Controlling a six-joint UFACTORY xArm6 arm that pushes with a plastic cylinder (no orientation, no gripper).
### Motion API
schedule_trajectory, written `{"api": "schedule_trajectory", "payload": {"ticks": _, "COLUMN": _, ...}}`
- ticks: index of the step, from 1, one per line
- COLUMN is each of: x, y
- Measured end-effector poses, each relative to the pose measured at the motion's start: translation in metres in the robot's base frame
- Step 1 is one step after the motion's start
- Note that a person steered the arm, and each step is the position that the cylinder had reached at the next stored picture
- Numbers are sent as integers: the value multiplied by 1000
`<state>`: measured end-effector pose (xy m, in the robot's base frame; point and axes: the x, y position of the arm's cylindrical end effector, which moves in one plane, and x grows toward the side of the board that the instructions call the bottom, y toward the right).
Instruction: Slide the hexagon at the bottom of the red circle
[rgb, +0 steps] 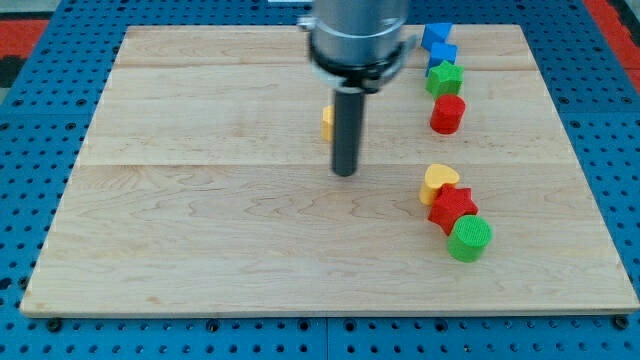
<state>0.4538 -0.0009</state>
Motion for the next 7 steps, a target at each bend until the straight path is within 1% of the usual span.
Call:
{"api": "schedule_trajectory", "payload": {"ticks": 1, "x": 4, "y": -13}}
{"api": "schedule_trajectory", "payload": {"ticks": 2, "x": 19, "y": -25}}
{"api": "schedule_trajectory", "payload": {"ticks": 3, "x": -18, "y": -56}}
{"api": "schedule_trajectory", "payload": {"ticks": 4, "x": -77, "y": -59}}
{"api": "schedule_trajectory", "payload": {"ticks": 5, "x": -81, "y": -19}}
{"api": "schedule_trajectory", "payload": {"ticks": 6, "x": -65, "y": 31}}
{"api": "schedule_trajectory", "payload": {"ticks": 7, "x": -60, "y": 78}}
